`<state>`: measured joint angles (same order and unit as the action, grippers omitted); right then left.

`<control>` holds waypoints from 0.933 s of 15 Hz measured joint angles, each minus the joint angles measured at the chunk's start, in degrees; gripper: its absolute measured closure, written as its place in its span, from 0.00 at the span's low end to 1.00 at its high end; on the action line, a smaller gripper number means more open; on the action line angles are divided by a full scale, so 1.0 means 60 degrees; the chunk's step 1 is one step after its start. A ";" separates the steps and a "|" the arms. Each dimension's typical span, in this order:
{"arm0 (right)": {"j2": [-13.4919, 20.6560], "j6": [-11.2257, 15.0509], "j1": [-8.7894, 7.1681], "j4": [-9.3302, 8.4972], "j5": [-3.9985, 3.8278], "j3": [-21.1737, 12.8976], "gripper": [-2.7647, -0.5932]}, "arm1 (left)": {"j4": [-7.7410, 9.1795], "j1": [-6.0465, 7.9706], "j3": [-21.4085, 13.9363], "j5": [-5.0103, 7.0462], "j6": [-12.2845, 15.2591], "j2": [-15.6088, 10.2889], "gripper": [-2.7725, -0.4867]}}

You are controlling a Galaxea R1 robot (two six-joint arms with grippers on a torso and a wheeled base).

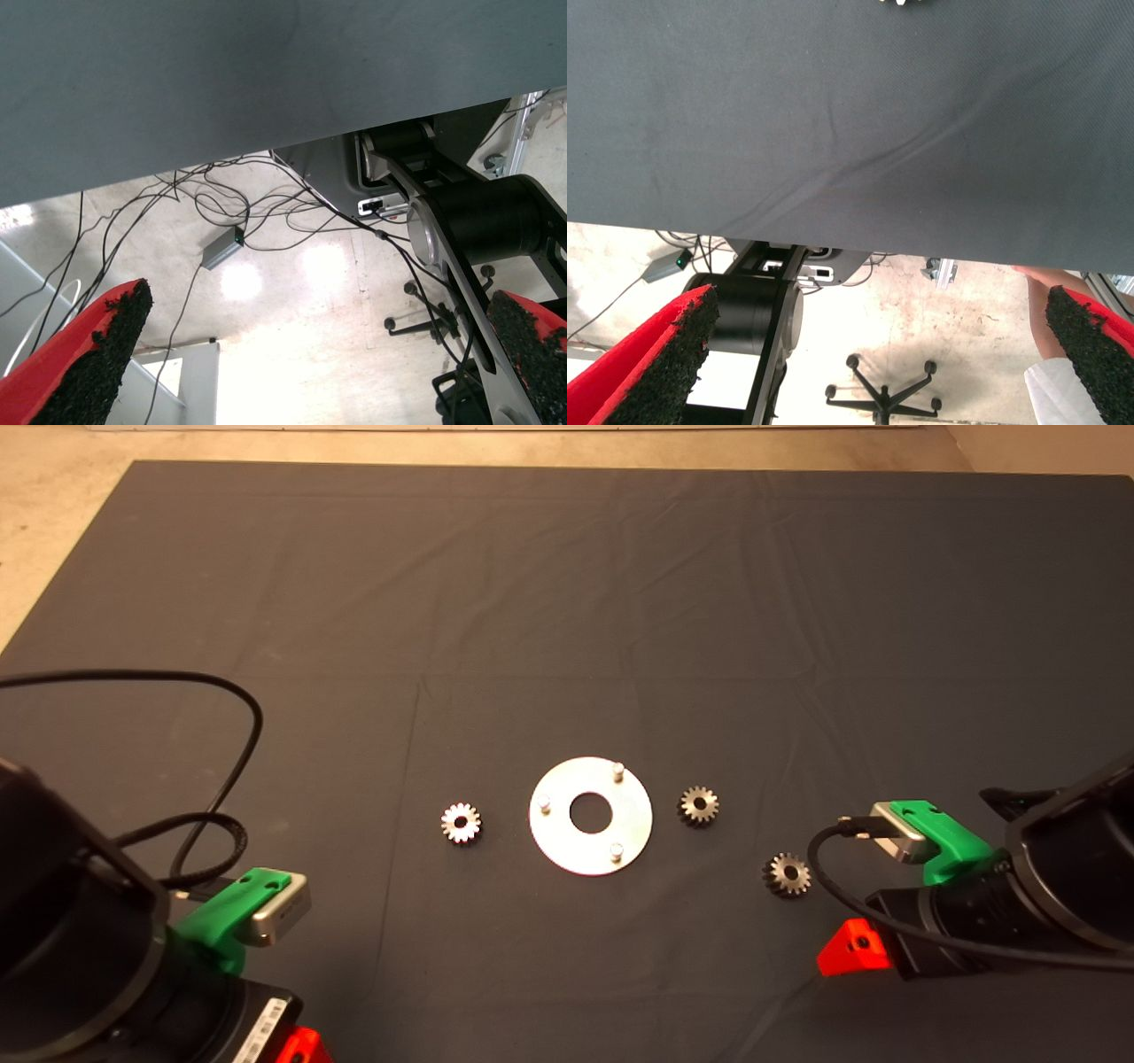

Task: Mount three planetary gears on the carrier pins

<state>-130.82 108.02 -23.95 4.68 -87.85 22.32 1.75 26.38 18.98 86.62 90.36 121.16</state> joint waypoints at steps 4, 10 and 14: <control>0.0000 0.0000 0.0000 0.0000 -0.0004 0.0000 0.01 | -0.0007 0.0000 0.0000 -0.0005 0.0004 0.0071 0.01; -0.0059 0.0000 0.0000 0.0004 -0.0004 0.0000 0.01 | 0.0004 0.0000 0.0233 -0.0007 -0.0024 0.0172 0.01; -0.0081 0.0000 0.0001 0.0004 -0.0003 0.0004 0.01 | -0.0230 -0.0002 0.0920 -0.0021 -0.0217 0.0908 0.01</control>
<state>-131.30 108.02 -23.95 4.71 -87.86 22.35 0.37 26.37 24.50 86.49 89.05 126.61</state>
